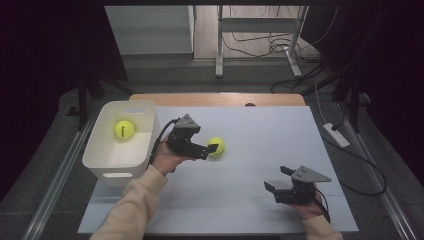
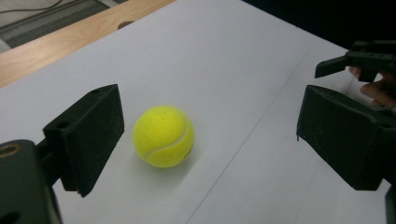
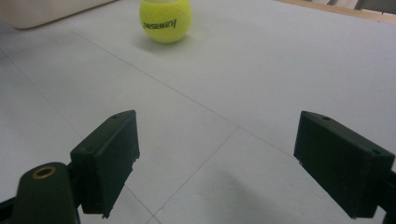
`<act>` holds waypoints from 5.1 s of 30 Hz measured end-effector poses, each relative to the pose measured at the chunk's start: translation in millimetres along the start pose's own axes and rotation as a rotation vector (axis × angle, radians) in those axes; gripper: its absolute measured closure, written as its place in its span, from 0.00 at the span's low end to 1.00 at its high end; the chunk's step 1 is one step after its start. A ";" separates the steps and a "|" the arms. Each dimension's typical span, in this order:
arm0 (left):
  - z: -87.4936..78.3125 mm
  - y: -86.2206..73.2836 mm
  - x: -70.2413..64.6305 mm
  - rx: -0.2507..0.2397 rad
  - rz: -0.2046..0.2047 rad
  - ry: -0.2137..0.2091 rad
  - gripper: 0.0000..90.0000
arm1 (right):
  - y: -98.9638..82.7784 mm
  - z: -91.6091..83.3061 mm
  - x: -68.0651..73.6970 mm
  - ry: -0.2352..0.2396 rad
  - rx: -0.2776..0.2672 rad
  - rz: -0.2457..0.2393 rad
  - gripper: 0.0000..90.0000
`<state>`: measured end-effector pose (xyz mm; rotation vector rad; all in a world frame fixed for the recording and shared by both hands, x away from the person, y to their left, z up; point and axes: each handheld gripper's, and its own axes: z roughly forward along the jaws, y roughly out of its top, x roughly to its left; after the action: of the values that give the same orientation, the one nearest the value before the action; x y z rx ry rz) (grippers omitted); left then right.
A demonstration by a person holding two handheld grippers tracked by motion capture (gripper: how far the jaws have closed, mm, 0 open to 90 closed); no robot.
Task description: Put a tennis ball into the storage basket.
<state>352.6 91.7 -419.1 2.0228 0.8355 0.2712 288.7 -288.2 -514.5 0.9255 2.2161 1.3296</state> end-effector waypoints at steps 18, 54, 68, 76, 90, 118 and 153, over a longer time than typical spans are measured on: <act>25.7 0.7 9.5 0.069 -0.020 0.023 0.09 | -1.1 0.9 1.1 0.001 0.009 0.003 0.16; 92.6 -13.9 33.1 0.211 -0.088 0.084 0.07 | -2.9 1.3 -0.5 -0.002 0.021 0.004 0.16; 110.9 -22.0 38.3 0.254 -0.106 0.073 0.07 | -3.5 1.6 -0.6 0.000 0.024 0.002 0.16; 117.1 -26.5 41.0 0.252 -0.095 0.002 0.28 | -3.9 2.1 -1.0 0.001 0.030 0.002 0.16; 108.1 -22.8 40.0 0.204 -0.098 0.014 0.30 | -4.3 1.1 -1.4 -0.004 0.028 0.000 0.16; 81.1 -26.3 42.2 0.134 -0.120 -0.022 0.30 | -4.4 0.3 -1.7 -0.007 0.024 0.002 0.16; 36.9 -12.7 21.5 -0.011 -0.069 -0.049 0.30 | -4.2 -0.4 -2.1 -0.015 0.022 0.001 0.16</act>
<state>380.8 85.9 -453.0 1.9777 0.8696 0.1862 288.5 -291.3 -518.0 0.9412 2.2237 1.2961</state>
